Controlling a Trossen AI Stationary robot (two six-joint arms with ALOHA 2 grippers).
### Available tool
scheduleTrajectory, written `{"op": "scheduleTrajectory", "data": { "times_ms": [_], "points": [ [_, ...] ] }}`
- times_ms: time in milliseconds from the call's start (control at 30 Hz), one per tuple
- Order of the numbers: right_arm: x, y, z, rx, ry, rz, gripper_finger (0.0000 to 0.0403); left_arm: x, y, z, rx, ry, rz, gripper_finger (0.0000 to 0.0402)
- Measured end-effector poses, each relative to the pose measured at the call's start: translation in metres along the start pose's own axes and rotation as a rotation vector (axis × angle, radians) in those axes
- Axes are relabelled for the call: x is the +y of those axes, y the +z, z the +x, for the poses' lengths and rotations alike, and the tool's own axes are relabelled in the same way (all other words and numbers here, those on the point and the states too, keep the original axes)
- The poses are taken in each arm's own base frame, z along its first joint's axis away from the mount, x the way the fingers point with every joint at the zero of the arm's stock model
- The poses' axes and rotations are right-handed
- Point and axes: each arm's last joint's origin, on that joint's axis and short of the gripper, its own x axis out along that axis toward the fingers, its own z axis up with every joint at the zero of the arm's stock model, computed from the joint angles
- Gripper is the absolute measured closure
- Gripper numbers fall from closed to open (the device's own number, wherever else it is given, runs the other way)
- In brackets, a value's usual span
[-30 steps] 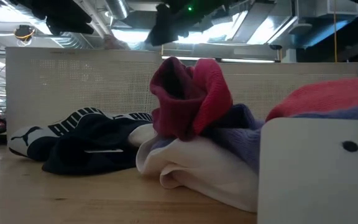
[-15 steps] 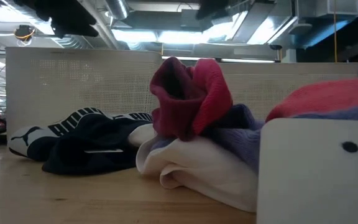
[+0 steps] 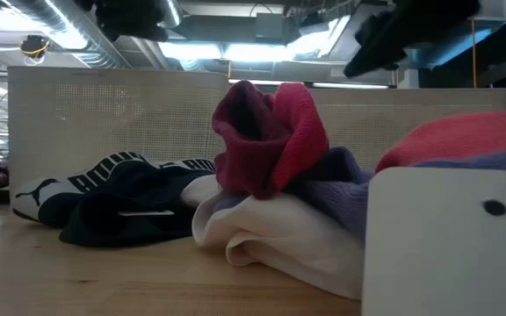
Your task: Sort clothes
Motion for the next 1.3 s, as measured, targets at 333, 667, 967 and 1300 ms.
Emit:
{"op": "scheduleTrajectory", "data": {
  "times_ms": [333,667,967,1300],
  "points": [
    [0.013,-0.073,0.023,-0.179,-0.056,0.046,0.0165,-0.039,0.007,0.044,0.175,0.056,0.003,0.0194],
    [0.001,-0.112,0.024,-0.333,-0.179,0.073,0.0165,-0.076,-0.012,0.103,0.229,0.025,0.183,0.0194],
    [-0.001,-0.119,0.026,-0.321,-0.189,0.057,0.0165,-0.085,-0.027,0.141,0.205,0.001,0.203,0.0194],
    [0.000,-0.126,0.035,-0.280,-0.199,0.067,0.0165,-0.077,-0.040,0.170,0.293,-0.137,0.168,0.0195]
  ]
}}
